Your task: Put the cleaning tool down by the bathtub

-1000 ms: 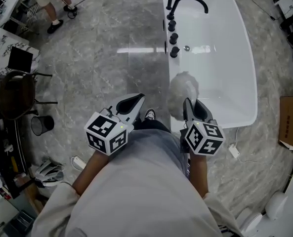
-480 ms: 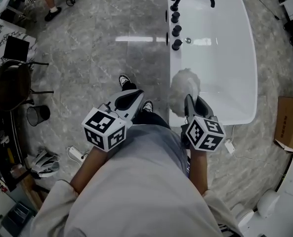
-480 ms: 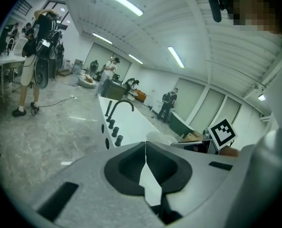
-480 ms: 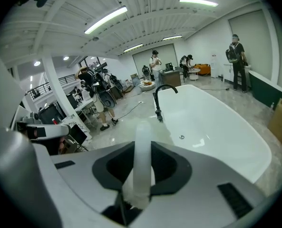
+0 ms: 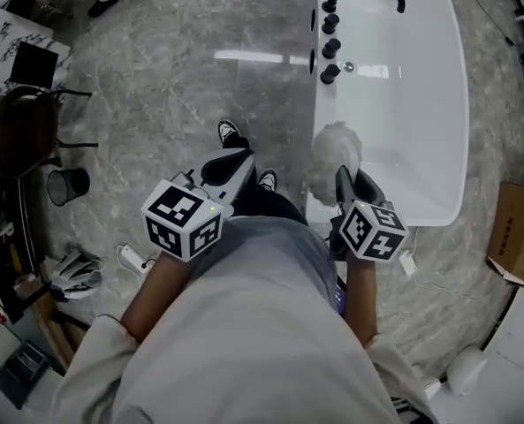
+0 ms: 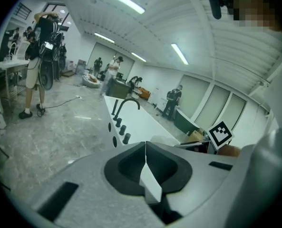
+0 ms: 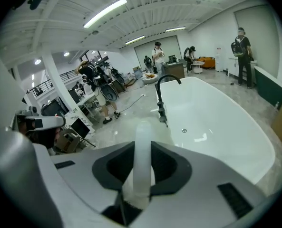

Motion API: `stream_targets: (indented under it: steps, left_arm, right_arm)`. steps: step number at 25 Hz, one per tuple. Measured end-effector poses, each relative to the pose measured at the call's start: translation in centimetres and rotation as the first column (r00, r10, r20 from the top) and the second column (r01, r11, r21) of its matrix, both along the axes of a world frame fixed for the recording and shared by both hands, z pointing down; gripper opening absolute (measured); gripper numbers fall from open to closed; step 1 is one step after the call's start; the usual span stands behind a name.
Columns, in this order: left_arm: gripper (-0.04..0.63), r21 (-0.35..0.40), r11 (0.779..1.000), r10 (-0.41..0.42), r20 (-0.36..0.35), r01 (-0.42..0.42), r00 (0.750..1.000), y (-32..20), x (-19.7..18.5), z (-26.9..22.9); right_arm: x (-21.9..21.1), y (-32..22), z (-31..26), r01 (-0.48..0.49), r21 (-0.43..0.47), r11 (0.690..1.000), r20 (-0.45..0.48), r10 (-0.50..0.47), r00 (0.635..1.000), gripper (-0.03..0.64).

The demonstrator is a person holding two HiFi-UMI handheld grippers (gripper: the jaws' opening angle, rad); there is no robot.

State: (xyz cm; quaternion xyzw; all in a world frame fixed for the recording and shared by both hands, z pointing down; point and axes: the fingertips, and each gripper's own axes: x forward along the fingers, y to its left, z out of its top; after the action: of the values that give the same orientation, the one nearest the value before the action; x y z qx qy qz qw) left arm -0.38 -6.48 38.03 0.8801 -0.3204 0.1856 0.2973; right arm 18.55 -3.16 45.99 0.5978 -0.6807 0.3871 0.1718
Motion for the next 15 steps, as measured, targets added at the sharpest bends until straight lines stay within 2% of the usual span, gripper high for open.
stream_targets:
  steps: [4, 15]
  left_arm:
    - [0.009, 0.013, 1.0, -0.012, 0.014, 0.012, 1.0, -0.3, 0.1, -0.1]
    - [0.009, -0.021, 1.0, 0.008, 0.028, -0.007, 1.0, 0.8, 0.3, 0.9]
  right_arm:
    - [0.2, 0.5, 1.6, 0.009, -0.031, 0.999, -0.005, -0.01, 1.0, 0.074]
    - [0.2, 0.8, 5.2, 0.044, -0.083, 0.996, -0.033, -0.047, 0.998, 0.075]
